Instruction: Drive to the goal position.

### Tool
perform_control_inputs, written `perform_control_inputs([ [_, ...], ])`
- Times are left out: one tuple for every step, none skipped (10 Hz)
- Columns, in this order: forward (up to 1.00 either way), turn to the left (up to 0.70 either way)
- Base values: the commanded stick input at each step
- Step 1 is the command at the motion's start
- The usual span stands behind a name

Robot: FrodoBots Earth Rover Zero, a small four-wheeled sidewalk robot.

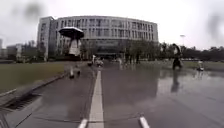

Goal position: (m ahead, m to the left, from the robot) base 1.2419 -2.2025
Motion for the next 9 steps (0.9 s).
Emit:
perform_control_inputs([
  [1.00,0.00],
  [1.00,0.00],
  [1.00,0.00],
  [1.00,0.00],
  [1.00,0.00],
  [1.00,0.00],
  [1.00,0.00],
  [1.00,0.01],
  [1.00,0.30],
])
